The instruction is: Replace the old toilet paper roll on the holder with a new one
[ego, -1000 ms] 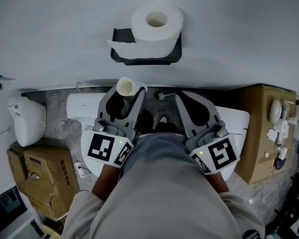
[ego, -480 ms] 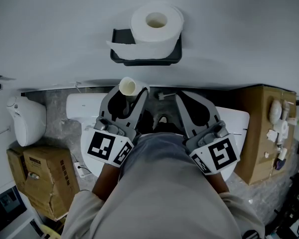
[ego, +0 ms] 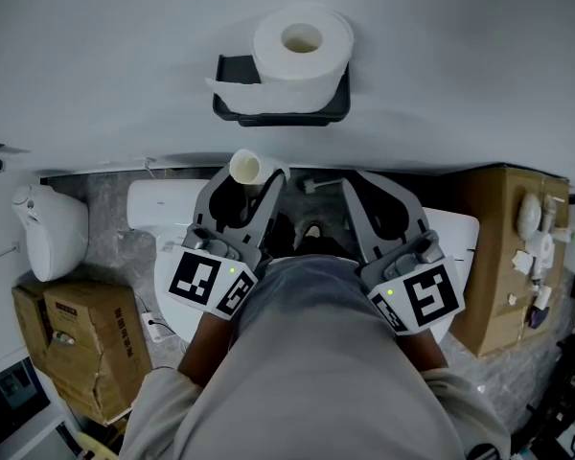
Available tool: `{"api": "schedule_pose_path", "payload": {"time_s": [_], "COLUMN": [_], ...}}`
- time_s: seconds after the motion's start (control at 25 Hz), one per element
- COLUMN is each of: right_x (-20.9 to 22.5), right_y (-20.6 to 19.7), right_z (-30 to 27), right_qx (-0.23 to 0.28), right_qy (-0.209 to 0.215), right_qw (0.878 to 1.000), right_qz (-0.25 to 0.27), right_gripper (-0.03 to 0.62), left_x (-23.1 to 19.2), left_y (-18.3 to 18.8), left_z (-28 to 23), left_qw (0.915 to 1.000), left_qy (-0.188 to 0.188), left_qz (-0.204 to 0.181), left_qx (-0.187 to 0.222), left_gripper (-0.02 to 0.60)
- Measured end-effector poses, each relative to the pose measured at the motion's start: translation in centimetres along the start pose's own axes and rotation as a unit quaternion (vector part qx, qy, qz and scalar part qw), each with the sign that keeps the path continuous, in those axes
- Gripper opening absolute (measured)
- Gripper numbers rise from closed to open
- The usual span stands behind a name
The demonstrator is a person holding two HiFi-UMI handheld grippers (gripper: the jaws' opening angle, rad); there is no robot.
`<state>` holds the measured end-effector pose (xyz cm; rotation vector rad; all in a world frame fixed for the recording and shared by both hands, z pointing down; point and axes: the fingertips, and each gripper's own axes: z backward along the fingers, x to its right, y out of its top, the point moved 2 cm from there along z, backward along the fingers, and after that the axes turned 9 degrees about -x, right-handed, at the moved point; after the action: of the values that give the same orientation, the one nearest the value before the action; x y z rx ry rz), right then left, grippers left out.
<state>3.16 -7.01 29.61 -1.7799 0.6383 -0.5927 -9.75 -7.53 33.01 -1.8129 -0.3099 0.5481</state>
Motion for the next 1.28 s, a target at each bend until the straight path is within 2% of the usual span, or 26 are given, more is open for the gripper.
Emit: {"api": "schedule_pose_path", "payload": {"time_s": [0.32,0.36,0.44,0.64,0.8,1.28], "right_x": [1.5,1.6,1.7,2.2,2.7,3.3], "right_y": [3.4,3.9,4.9,6.6,7.4,8.8], "right_z": [-0.6,-0.8,-1.2,-2.6,-3.8,-8.2], "right_qx": [0.018,0.02,0.024,0.027,0.025,0.015], "right_qy": [-0.009,-0.008,-0.007,-0.003,0.002,0.029], "right_qw": [0.998,0.998,0.997,0.993,0.993,0.995], "right_qz": [0.059,0.065,0.077,0.112,0.119,0.098], "right_gripper": [0.03,0.045,0.128,0.219,0.287,0.375], "left_x": [0.2,0.3,0.3,0.3,0.3,0.2], "left_y": [-0.2,-0.1,-0.2,-0.4,-0.6,-1.0], "left_z": [0.2,0.2,0.3,0.4,0.7,0.9], "left_qw": [1.0,1.0,0.9999,0.9999,0.9999,0.9999], "left_qy": [-0.002,-0.003,-0.003,-0.004,-0.003,-0.004], "left_qz": [0.007,0.008,0.01,0.012,0.013,0.013], "left_qx": [0.003,0.004,0.005,0.005,0.005,0.0], "left_gripper": [0.178,0.178,0.178,0.178,0.178,0.178]}}
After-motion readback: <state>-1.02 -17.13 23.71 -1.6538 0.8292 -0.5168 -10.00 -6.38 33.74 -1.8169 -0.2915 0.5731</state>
